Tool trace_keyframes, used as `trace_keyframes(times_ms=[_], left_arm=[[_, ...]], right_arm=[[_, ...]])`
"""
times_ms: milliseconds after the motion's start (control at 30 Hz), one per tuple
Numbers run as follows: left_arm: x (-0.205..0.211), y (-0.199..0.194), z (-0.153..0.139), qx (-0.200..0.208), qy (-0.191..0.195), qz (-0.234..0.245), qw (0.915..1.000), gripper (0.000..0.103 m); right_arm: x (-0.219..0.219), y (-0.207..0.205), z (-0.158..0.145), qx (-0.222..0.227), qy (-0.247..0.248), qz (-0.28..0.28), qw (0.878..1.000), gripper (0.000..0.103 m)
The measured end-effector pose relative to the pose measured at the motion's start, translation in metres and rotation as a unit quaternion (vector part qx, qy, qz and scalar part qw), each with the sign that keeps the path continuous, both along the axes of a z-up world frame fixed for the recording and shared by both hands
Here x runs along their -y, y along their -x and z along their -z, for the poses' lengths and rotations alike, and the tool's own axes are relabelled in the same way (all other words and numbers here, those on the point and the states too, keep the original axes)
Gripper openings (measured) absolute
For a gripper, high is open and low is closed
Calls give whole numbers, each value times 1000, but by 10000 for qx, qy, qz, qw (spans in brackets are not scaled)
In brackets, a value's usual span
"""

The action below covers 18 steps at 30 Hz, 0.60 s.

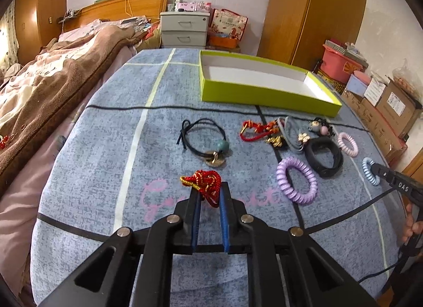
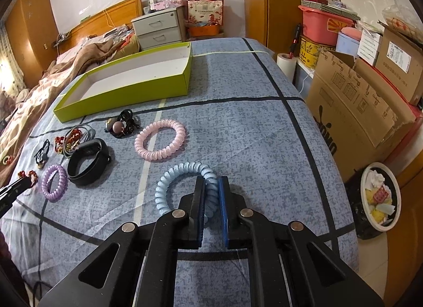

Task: Organize jewelry
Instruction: 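Grasp the red beaded tassel with the left tool while the right tool grasps the light-blue coil tie, then carry both held items into the green box and open both tools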

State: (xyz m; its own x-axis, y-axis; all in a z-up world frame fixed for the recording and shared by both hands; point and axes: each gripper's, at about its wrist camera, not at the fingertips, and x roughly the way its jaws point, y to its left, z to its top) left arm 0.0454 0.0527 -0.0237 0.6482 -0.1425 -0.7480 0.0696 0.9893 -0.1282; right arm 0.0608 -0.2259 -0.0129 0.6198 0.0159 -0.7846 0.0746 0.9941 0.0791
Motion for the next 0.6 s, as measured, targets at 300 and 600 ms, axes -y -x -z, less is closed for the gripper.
trace_keyframes(times_ms=[300, 600], left_arm=[[0, 0, -15, 286, 100, 72, 9995, 14], [-1, -8, -35, 472, 136, 104, 9987, 14]], right_arm=[[-3, 4, -19, 313, -162, -60, 9994, 10], [-6, 3, -41, 572, -357, -152, 9976, 10]])
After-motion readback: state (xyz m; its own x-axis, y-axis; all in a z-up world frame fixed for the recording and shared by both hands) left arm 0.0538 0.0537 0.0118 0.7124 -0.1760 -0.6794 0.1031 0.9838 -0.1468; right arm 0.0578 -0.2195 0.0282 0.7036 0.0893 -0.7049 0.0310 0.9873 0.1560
